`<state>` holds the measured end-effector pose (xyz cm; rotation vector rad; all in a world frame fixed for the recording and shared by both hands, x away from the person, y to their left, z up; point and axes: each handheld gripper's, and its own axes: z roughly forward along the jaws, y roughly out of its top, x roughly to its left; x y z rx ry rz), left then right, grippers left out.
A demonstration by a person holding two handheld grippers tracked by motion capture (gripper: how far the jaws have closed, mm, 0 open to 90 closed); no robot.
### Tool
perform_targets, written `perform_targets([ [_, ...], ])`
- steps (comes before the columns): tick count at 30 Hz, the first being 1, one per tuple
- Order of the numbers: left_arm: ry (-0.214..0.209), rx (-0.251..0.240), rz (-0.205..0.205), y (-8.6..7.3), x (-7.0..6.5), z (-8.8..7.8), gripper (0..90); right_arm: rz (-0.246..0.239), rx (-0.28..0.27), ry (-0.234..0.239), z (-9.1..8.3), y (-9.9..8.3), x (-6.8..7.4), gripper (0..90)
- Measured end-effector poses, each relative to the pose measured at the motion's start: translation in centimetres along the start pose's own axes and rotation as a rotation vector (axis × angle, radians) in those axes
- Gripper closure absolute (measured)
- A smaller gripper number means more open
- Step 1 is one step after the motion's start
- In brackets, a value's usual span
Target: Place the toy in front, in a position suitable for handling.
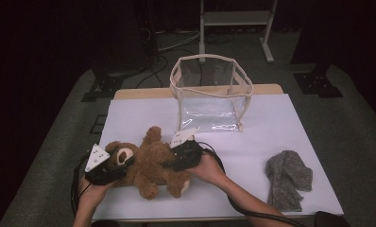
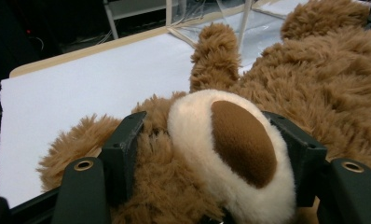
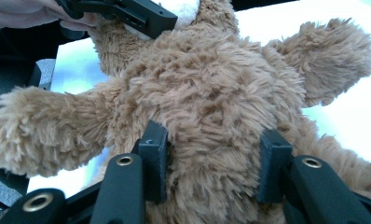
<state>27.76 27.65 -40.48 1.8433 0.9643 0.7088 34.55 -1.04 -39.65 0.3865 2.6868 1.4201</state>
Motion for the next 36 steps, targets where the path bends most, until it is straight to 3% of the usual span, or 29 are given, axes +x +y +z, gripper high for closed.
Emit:
perform_targets([
  [12,0.000,-0.027,0.062,2.5,-1.2,-0.8,35.0,-0.041,0.020,-0.023,-2.1,1.0,0.2,57.5],
  [20,-0.038,-0.073,0.077,4.5,-2.2,-1.3,34.9,-0.074,-0.004,-0.038,-5.0,1.7,0.6,58.0],
  [23,-0.062,-0.097,0.105,5.7,-3.5,-1.3,34.9,-0.094,-0.011,-0.055,-7.2,1.6,1.0,58.0],
  [26,-0.077,-0.100,0.121,6.2,-4.2,-1.0,34.9,-0.099,-0.011,-0.065,-8.1,1.4,1.2,58.0],
  [36,-0.176,-0.119,0.183,9.2,-8.7,2.3,34.9,-0.077,0.004,-0.154,-14.9,-1.7,1.5,58.0],
])
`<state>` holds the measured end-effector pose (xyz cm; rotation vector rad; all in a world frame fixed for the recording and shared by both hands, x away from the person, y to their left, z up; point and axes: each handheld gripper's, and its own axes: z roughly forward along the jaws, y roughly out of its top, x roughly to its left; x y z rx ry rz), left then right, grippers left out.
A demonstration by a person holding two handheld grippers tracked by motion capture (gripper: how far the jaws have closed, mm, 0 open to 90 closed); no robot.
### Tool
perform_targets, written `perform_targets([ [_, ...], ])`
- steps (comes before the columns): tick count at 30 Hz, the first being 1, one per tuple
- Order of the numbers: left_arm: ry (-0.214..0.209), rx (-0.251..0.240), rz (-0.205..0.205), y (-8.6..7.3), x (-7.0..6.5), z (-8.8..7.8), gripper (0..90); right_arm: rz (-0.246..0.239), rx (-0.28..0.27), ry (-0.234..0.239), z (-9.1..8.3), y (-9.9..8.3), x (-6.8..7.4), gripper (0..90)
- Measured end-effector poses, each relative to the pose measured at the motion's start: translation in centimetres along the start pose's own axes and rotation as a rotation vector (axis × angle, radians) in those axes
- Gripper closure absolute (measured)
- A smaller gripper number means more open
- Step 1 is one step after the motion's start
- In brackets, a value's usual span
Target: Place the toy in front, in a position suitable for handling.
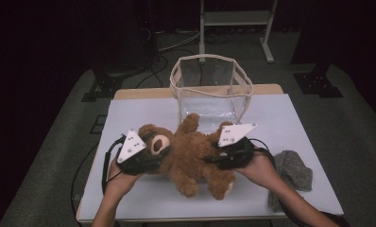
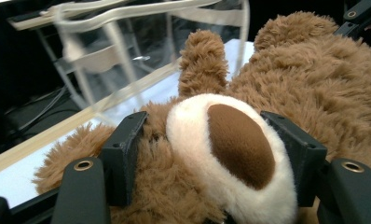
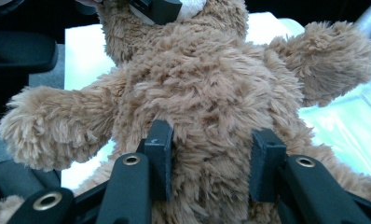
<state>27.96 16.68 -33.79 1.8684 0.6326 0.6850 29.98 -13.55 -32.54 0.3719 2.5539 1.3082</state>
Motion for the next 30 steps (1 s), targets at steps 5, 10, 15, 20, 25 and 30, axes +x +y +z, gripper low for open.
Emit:
perform_targets([
  [5,-0.061,0.012,0.021,1.2,-2.3,3.3,34.8,0.009,0.020,-0.048,-2.7,-2.2,-0.3,58.0],
  [10,-0.102,0.030,0.025,1.3,-4.2,5.8,34.7,0.038,0.036,-0.073,-4.5,-4.7,-0.6,58.0],
  [15,-0.128,0.072,0.029,0.3,-5.8,8.7,34.2,0.081,0.070,-0.082,-5.0,-7.8,-1.2,57.7],
  [20,-0.134,0.125,0.001,-2.0,-6.5,10.3,31.4,0.106,0.067,-0.043,-4.0,-10.9,-1.8,51.5],
  [25,-0.139,0.132,0.000,-2.0,-6.0,9.7,25.7,0.119,0.032,-0.037,-4.0,-10.9,-1.7,31.8],
  [30,-0.145,0.132,0.002,-2.2,-5.9,9.5,19.9,0.137,0.002,-0.054,-5.9,-11.4,-1.5,26.8],
])
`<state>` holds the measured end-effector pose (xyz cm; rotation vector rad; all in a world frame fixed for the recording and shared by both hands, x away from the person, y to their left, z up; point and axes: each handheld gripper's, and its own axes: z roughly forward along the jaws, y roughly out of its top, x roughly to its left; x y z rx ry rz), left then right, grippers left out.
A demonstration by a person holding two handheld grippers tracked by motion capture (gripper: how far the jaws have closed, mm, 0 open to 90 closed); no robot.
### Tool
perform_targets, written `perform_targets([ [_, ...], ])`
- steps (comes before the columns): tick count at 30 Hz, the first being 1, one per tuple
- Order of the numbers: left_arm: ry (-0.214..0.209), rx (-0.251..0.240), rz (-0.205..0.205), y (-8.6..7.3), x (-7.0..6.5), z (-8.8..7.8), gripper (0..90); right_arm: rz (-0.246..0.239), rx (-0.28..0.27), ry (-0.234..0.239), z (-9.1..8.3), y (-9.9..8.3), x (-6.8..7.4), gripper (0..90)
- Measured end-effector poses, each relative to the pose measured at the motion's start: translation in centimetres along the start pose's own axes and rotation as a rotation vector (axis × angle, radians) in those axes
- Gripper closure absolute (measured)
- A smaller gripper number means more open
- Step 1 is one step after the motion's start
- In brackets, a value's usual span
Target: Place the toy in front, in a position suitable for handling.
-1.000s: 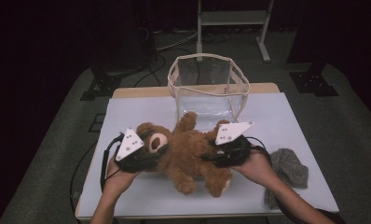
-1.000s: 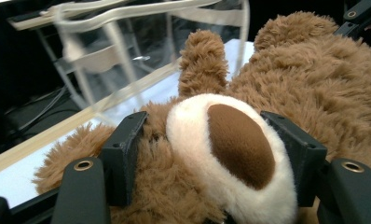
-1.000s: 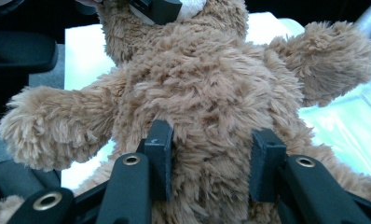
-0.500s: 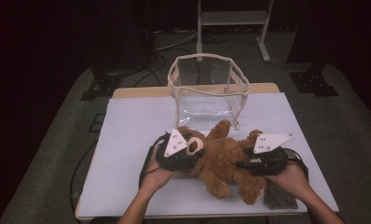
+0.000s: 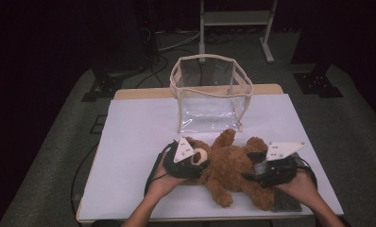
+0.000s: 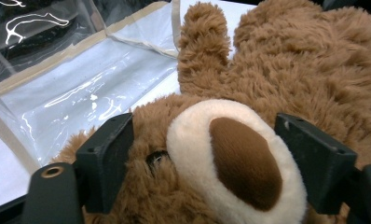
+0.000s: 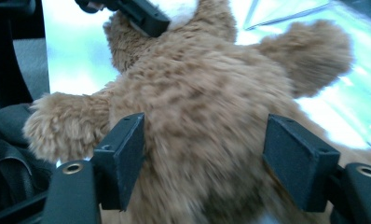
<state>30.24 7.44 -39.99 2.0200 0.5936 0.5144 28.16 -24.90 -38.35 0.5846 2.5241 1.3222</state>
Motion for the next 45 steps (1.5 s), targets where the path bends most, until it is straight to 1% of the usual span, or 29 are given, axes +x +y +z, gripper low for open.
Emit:
perform_targets([
  [1,-0.006,-0.002,0.001,-0.1,0.1,-0.1,19.4,0.019,-0.027,-0.028,-1.6,-0.7,-0.4,26.4],
  [2,-0.006,-0.002,0.001,-0.1,0.1,-0.1,18.7,0.019,-0.027,-0.028,-1.6,-0.7,-0.4,26.4],
  [3,-0.010,0.001,0.002,-0.1,0.1,-0.1,17.8,0.057,-0.050,-0.070,-3.4,-1.8,-1.1,26.0],
  [5,-0.016,0.004,0.008,0.0,0.1,-0.3,16.2,0.097,-0.054,-0.121,-4.8,-3.2,-1.9,26.0],
  [6,-0.016,0.004,0.008,0.0,0.1,-0.3,16.1,0.097,-0.054,-0.121,-4.8,-3.2,-1.9,26.0],
  [7,-0.018,0.006,0.010,0.1,0.2,-0.4,15.1,0.134,-0.035,-0.147,-5.5,-4.7,-2.6,26.0],
  [8,-0.018,0.006,0.010,0.1,0.2,-0.4,13.1,0.134,-0.035,-0.147,-5.5,-4.7,-2.6,26.0],
  [9,-0.020,0.008,0.009,0.2,0.3,-0.6,12.5,0.162,-0.004,-0.174,-5.7,-6.1,-3.2,25.6],
  [12,-0.024,0.009,0.014,0.2,0.5,-0.9,10.8,0.197,0.032,-0.193,-5.4,-7.7,-3.8,25.2],
  [16,-0.046,0.005,0.037,0.3,0.9,-1.3,10.2,0.201,0.065,-0.197,-4.5,-8.7,-4.1,25.1],
  [17,-0.052,0.005,0.058,0.3,1.1,-1.7,10.1,0.196,0.091,-0.195,-3.8,-9.1,-4.3,25.1],
  [22,-0.063,-0.002,0.068,0.2,1.6,-2.5,9.2,0.185,0.144,-0.190,-2.6,-9.7,-4.5,25.1],
  [23,-0.069,-0.005,0.062,0.0,2.0,-2.7,9.1,0.181,0.155,-0.189,-2.5,-9.8,-4.5,29.2],
  [24,-0.069,-0.005,0.062,0.0,2.0,-2.7,9.1,0.181,0.155,-0.189,-2.5,-9.8,-4.5,29.2],
  [26,-0.076,-0.002,0.057,-0.3,2.4,-2.8,9.1,0.159,0.181,-0.180,-2.4,-10.0,-4.4,37.6],
  [27,-0.077,0.011,0.061,-0.6,2.7,-2.8,9.1,0.191,0.169,-0.158,-2.6,-10.3,-4.6,44.3],
  [28,-0.077,0.011,0.061,-0.6,2.7,-2.8,9.2,0.191,0.169,-0.158,-2.6,-10.3,-4.6,44.3],
  [29,-0.080,0.030,0.074,-0.9,3.0,-2.8,9.2,0.195,0.158,-0.145,-2.8,-10.7,-4.8,50.8],
  [30,-0.080,0.030,0.074,-0.9,3.0,-2.8,9.2,0.195,0.158,-0.145,-2.8,-10.7,-4.8,50.8],
  [31,-0.089,0.036,0.063,-1.3,3.3,-2.7,9.2,0.206,0.157,-0.136,-3.1,-10.9,-5.0,58.7],
  [32,-0.098,0.036,0.056,-1.4,3.5,-2.7,9.3,0.215,0.156,-0.135,-3.2,-10.9,-5.1,62.0],
  [34,-0.108,0.032,0.052,-1.6,3.5,-2.7,9.9,0.219,0.159,-0.134,-3.3,-10.9,-5.2,64.4],
  [35,-0.138,0.029,0.044,-1.8,3.6,-2.6,13.0,0.226,0.166,-0.141,-3.4,-10.7,-5.3,67.0],
  [38,-0.165,0.025,0.045,-2.1,3.4,-2.6,22.2,0.223,0.170,-0.160,-3.6,-10.6,-5.3,68.2],
  [39,-0.170,0.028,0.052,-2.2,3.2,-2.7,22.8,0.229,0.158,-0.186,-4.2,-10.6,-5.3,68.7],
  [41,-0.175,0.035,0.057,-2.2,3.1,-2.8,23.5,0.242,0.131,-0.209,-5.2,-10.5,-5.5,68.7],
  [43,-0.173,0.034,0.057,-2.3,3.1,-2.8,23.6,0.248,0.109,-0.210,-5.7,-10.4,-5.6,68.7],
  [44,-0.170,0.029,0.052,-2.3,3.0,-2.8,23.7,0.253,0.063,-0.201,-6.7,-9.8,-5.6,68.6],
  [45,-0.168,0.030,0.049,-2.3,3.0,-2.7,23.7,0.246,0.041,-0.193,-7.1,-9.3,-5.4,68.7],
])
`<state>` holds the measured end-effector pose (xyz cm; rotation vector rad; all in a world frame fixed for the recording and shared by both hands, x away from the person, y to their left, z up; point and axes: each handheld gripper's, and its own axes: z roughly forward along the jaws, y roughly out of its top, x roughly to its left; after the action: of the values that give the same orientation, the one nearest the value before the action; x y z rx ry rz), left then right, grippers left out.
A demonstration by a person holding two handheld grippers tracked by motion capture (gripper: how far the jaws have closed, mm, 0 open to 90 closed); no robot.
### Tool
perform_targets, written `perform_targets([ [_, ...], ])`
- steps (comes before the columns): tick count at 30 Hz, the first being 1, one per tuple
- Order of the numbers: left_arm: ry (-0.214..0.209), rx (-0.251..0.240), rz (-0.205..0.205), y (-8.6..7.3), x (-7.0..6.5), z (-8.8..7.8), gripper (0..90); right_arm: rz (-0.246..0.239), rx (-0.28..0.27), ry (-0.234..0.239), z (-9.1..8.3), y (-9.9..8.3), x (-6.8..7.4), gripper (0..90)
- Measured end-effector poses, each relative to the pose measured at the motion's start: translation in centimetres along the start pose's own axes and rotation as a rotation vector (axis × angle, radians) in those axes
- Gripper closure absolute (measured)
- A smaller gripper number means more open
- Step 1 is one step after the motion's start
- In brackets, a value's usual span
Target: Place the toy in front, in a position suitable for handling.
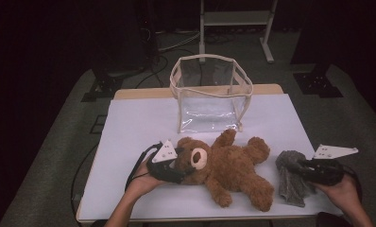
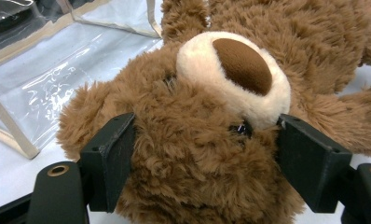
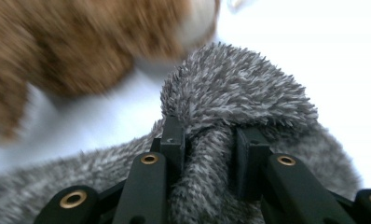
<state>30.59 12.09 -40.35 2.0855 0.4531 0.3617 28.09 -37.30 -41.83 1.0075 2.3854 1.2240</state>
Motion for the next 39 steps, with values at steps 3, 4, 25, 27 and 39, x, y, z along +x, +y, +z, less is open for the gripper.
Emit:
perform_targets([
  [3,0.004,0.000,-0.003,0.0,0.0,0.0,23.7,-0.026,-0.041,0.027,-0.7,1.3,0.7,68.6],
  [4,0.011,-0.002,-0.006,0.0,-0.1,0.1,23.7,-0.063,-0.074,0.070,-0.9,3.0,1.8,68.4],
  [25,0.038,-0.023,-0.021,-0.3,0.5,0.1,6.7,-0.252,-0.094,0.267,6.3,9.9,8.3,67.5],
  [27,0.036,-0.034,-0.012,-0.2,0.6,0.0,6.6,-0.225,-0.107,0.265,5.6,8.8,8.1,67.2],
  [39,-0.125,-0.024,0.036,0.9,2.1,2.2,11.4,-0.106,-0.144,0.246,4.9,5.2,7.3,67.1],
])
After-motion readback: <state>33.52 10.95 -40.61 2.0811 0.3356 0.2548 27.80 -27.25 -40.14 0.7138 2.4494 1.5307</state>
